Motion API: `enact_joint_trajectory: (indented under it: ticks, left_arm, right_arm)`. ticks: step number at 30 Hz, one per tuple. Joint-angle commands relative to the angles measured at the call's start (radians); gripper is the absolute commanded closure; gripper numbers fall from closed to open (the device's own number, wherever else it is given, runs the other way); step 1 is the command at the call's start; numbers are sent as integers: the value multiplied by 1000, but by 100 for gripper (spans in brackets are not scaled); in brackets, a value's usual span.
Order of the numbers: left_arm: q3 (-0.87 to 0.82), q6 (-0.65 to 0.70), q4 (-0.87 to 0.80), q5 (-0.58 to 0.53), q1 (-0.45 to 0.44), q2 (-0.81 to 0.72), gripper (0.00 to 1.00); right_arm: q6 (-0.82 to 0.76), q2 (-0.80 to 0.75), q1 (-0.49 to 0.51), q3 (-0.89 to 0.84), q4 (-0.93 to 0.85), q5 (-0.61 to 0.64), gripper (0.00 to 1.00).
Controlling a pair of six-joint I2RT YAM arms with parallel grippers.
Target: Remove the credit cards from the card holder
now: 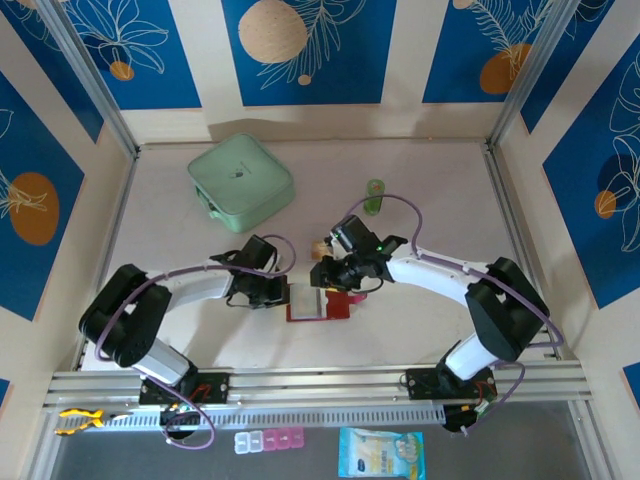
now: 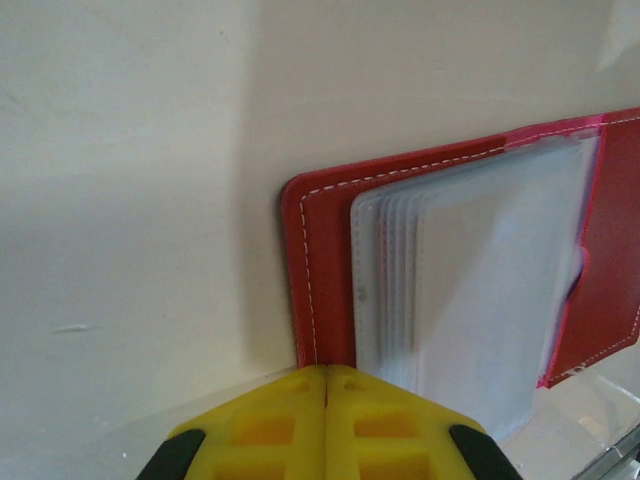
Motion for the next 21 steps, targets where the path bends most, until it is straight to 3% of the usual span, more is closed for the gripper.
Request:
enact_joint_trajectory:
  ticks: [1,21]
  left_arm:
    - [-9,-6,-8,-11,-9,10,100]
    - [-16,-3,-19,-16,-8,23,100]
  right_arm:
    - [43,23,11,-19,58,-58,57]
    - [72,200,29,28,102,-124,62]
